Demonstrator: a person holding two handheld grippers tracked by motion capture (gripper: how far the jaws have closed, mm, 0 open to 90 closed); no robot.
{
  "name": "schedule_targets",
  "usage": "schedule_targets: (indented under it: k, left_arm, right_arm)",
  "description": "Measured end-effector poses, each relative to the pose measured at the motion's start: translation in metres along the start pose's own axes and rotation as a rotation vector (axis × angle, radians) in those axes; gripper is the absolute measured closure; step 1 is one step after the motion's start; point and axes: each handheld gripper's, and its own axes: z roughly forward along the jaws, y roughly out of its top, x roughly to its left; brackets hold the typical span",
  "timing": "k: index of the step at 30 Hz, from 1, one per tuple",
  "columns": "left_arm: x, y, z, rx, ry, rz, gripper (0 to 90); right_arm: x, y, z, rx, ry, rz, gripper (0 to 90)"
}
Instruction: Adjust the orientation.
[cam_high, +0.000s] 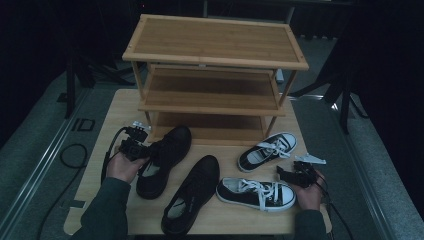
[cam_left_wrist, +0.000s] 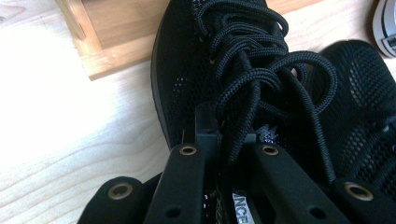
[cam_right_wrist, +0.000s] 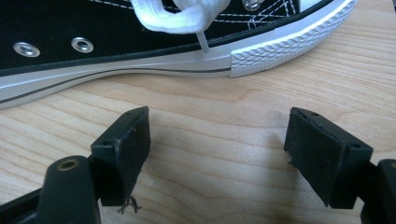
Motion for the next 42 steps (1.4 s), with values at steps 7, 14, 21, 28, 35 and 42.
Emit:
schedule_targets:
  k: [7, 14, 21, 28, 35, 42]
  left_arm:
    - [0.003, 0.003, 0.002, -0.008, 0.014, -0.020, 86.4]
    - [0.006, 0.004, 0.001, -0.016, 0.020, -0.034, 86.4]
    - [0.006, 0.007, 0.000, -0.022, 0.020, -0.036, 86.5]
    - [0.005, 0.012, -0.001, -0.030, 0.030, -0.043, 86.4]
    - [0.006, 0.016, 0.000, -0.037, 0.032, -0.049, 86.4]
    - [0.007, 0.020, 0.004, -0.039, 0.047, -0.065, 86.5]
  right_arm:
    - [0.000, 0.000, 0.000, 0.000, -0.001, -0.001, 22.5]
    - [0.000, 0.000, 0.000, -0.001, -0.001, -0.001, 22.5]
    - [0.000, 0.000, 0.000, 0.000, -0.001, -0.001, 22.6]
    - [0.000, 0.000, 0.000, 0.000, -0.001, 0.000, 22.5]
    - [0.000, 0.000, 0.000, 0.000, 0.000, 0.000, 22.5]
    - [0.000, 0.000, 0.000, 0.000, 0.000, 0.000, 22.5]
